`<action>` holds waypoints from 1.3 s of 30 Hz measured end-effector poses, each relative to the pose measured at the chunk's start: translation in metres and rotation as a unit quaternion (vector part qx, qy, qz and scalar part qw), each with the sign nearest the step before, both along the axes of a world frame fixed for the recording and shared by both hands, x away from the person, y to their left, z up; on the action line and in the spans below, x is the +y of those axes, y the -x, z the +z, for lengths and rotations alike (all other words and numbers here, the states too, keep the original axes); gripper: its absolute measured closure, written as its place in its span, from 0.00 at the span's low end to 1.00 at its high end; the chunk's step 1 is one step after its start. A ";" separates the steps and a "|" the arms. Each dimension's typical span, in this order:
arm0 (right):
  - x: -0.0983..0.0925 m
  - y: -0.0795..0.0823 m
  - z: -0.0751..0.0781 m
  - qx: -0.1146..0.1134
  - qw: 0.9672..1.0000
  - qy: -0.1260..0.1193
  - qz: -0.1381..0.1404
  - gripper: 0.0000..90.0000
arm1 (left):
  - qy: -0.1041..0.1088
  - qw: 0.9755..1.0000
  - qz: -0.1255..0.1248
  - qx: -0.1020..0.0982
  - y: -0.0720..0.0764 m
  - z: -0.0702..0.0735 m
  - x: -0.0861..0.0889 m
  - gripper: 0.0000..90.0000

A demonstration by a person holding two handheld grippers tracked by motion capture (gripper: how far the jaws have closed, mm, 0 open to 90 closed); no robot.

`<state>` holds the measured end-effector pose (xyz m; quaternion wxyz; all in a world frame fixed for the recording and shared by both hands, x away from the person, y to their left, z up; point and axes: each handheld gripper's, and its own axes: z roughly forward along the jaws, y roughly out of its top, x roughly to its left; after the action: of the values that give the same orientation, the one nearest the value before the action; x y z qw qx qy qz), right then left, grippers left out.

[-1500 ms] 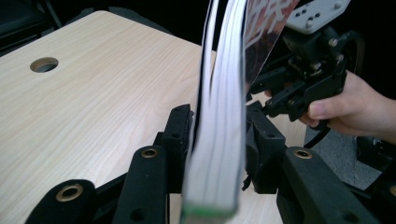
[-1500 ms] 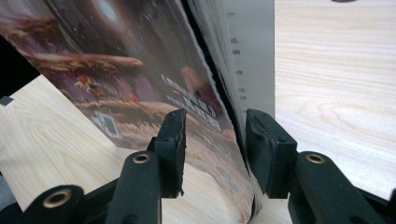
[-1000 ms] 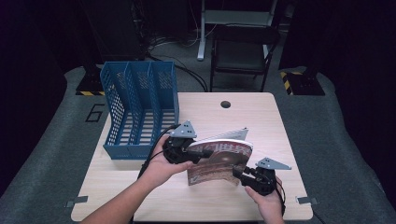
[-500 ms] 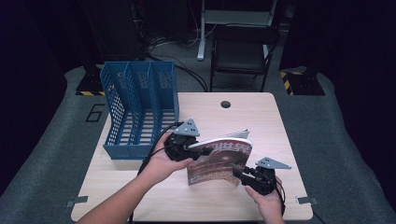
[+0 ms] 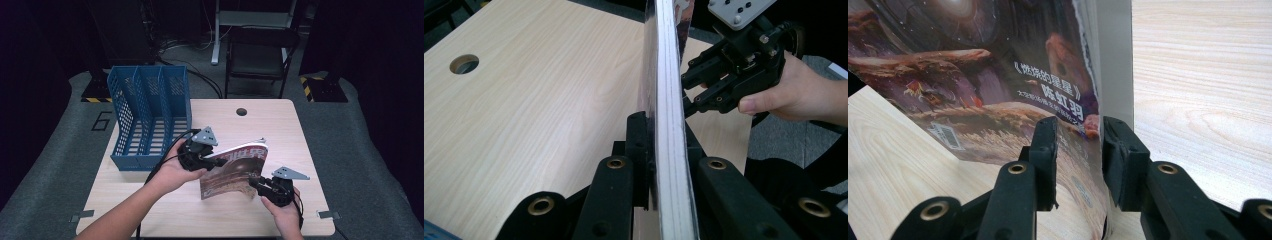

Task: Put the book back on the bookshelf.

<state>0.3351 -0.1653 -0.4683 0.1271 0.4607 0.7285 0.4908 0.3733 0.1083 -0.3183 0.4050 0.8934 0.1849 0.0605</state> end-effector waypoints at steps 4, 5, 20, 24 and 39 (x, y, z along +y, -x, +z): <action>0.000 0.001 -0.001 -0.001 1.000 -0.001 -0.002 0.75 | -0.006 1.000 0.001 0.011 -0.003 0.002 -0.001 0.91; 0.000 0.001 -0.001 -0.001 1.000 -0.003 -0.002 0.75 | -0.003 1.000 0.005 0.012 -0.004 0.002 -0.001 0.90; -0.001 0.000 -0.002 0.000 1.000 -0.011 -0.002 0.75 | -0.009 1.000 0.004 0.026 -0.008 0.005 -0.006 0.89; -0.002 -0.001 -0.002 0.002 1.000 -0.015 -0.002 0.73 | -0.017 1.000 -0.004 0.024 -0.009 0.006 -0.007 0.89; -0.002 -0.001 -0.002 0.003 1.000 -0.015 0.000 0.71 | -0.061 0.998 -0.008 0.017 -0.012 0.006 -0.010 0.91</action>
<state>0.3364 -0.1669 -0.4699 0.1180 0.4641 0.7214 0.5003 0.3849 0.0981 -0.3127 0.3475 0.9186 0.1805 0.0536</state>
